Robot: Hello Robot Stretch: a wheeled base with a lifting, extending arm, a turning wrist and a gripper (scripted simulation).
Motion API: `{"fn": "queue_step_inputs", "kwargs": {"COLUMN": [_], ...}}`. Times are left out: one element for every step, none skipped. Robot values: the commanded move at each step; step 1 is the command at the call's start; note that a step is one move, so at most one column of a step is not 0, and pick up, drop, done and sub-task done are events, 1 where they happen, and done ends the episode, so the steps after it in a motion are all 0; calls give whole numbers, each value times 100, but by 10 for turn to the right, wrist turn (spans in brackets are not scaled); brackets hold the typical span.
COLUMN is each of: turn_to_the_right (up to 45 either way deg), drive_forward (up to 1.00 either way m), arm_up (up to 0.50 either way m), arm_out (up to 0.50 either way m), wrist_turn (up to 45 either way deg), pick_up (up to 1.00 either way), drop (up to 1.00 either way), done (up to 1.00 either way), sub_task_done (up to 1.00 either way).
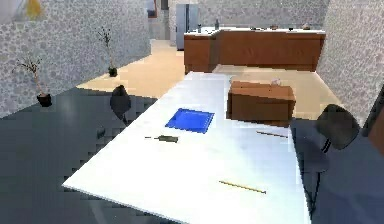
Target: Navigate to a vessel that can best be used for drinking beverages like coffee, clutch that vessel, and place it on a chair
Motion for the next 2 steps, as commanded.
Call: {"fn": "queue_step_inputs", "kwargs": {"turn_to_the_right": [-330,450], "drive_forward": [0,0], "arm_up": [0,0], "arm_out": [0,0], "wrist_turn": [0,0], "pick_up": [0,0], "drop": [0,0], "done": [0,0], "sub_task_done": [0,0]}}
